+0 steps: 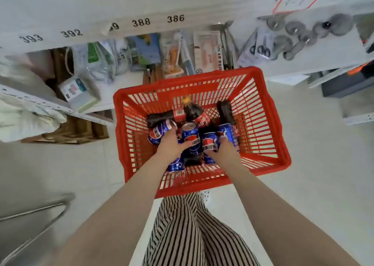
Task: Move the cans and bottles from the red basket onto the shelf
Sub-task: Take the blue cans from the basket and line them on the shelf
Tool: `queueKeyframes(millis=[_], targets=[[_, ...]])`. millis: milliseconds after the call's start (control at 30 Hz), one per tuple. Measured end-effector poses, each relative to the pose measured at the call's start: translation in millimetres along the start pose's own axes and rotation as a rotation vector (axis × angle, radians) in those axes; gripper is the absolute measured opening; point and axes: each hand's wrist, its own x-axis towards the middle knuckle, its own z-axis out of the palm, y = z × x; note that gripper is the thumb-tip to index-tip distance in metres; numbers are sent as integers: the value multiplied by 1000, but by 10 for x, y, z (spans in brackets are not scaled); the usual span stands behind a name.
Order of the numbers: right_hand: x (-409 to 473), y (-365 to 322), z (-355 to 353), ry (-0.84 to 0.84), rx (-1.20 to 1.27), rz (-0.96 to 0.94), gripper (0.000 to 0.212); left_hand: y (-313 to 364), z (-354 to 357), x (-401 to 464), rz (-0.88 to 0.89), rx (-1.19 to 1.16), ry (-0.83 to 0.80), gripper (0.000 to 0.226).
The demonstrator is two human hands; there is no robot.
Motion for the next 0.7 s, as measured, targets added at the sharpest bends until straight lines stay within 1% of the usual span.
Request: queueKeyframes(millis=[33,100,200,233,300,467,567,667,700], targets=[[92,-2,89,28,-12,22,64,-11,50,127,6,-3,7,91],[207,-19,254,116,-88,83,75,-51,153,312,-13,6,20,87],[281,-60,490,189,-263,138,94,-68,267,433,-58,207,69,77],[307,-64,534,200,-280,151,97,-83,294,462,-54,246,103,75],[345,-65,555,226,-264,186,100,-108,327,488,-49,230,163,71],[327,-77,458,157,-110,209,88,-112,351,411,-34,112,192,72],[290,-89,313,92,74,280,81,-73,317,338,15,47,203,66],[209,-82,91,16,196,279,74,21,212,238,86,-129,164,64],[150,-76,-10,5,289,274,70,73,145,191,96,-186,141,64]])
